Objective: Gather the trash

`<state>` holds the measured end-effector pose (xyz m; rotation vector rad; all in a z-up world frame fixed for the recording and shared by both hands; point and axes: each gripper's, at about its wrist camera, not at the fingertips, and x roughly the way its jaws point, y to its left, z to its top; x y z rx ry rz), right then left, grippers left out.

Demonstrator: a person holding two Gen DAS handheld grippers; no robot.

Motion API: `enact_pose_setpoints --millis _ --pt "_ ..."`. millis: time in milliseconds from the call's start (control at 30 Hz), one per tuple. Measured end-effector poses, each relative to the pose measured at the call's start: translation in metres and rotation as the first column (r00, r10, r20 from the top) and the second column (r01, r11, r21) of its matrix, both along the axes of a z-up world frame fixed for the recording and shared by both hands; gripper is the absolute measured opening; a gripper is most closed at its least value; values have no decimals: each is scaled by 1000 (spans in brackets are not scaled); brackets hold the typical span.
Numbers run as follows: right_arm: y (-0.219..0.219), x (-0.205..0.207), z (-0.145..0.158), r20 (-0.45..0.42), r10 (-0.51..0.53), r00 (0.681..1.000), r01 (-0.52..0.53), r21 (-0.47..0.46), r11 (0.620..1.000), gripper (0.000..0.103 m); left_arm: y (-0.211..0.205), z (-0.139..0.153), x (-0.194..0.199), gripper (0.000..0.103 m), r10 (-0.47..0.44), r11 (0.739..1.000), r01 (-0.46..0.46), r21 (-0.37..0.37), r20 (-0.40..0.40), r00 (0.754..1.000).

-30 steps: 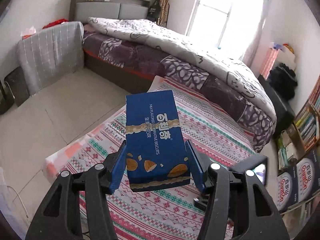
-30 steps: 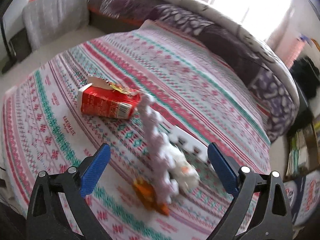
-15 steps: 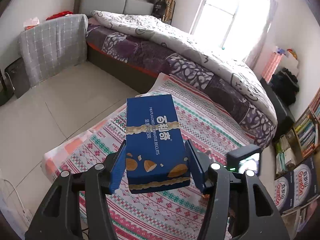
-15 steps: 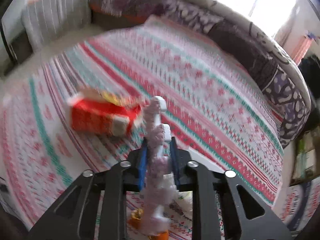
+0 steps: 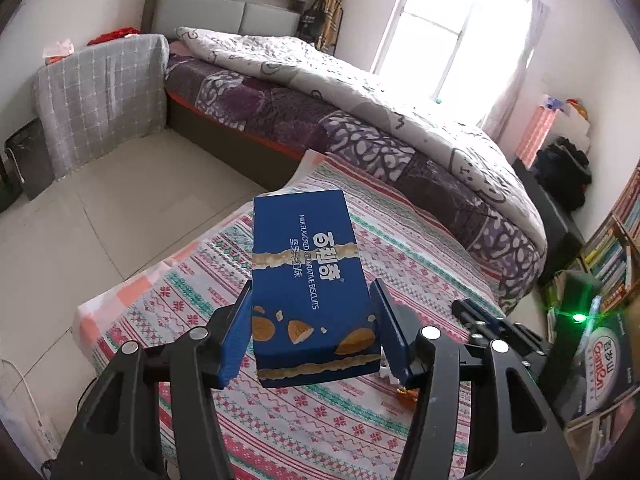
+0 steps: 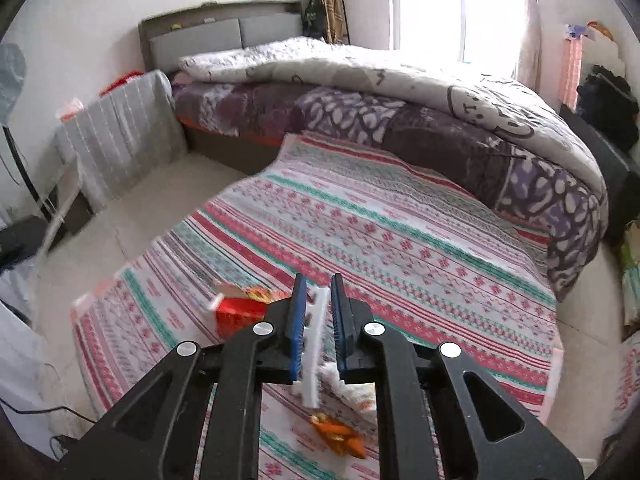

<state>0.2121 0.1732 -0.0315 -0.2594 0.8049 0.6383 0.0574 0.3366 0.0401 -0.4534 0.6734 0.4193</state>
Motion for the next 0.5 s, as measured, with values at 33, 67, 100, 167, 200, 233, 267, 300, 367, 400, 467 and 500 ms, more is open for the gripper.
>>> enact_pose_setpoints --millis 33,67,100,167,200,233,267,300,367,400,467,500 --pt "2 2 -8 -16 0 1000 -1 -28 1000 39 0 1 -1 56 -1 1000 1 7 1 1000" --pt "5 3 -17 -32 -1 999 -1 -58 998 56 1 2 -2 56 2 1000 -2 19 3 1000" --pt "8 6 -27 -49 -2 999 -2 -84 996 57 3 2 -2 56 10 1000 -10 24 2 1000" --pt "13 11 -49 -99 -3 995 -8 -107 994 56 13 0 -4 56 28 1000 -28 -3 -2 1000" --pt "17 15 -62 -130 -7 992 -8 -120 993 56 17 -1 -4 56 32 999 -33 -22 -5 999" --pt "20 17 -72 -147 -9 989 -10 -130 991 56 23 -4 -5 56 36 998 -37 -55 -9 999" --pt "24 19 -80 -160 -12 987 -11 -144 989 56 26 -6 -5 56 38 997 -39 -74 -12 999" --pt "28 22 -91 -173 -14 985 -15 -162 987 56 30 -9 -5 56 40 995 -42 -96 -16 999" --pt "33 25 -104 -188 -8 982 -26 -174 984 56 36 -12 -6 56 46 991 -48 -123 -24 999" --pt "35 26 -109 -194 -2 981 -32 -176 984 56 38 -13 -6 56 46 990 -49 -131 -25 999" --pt "38 27 -116 -199 3 980 -39 -179 983 57 40 -15 -6 56 44 987 -47 -152 -24 999" --pt "40 28 -117 -200 4 980 -42 -182 982 57 40 -15 -4 56 41 986 -44 -159 -24 999"
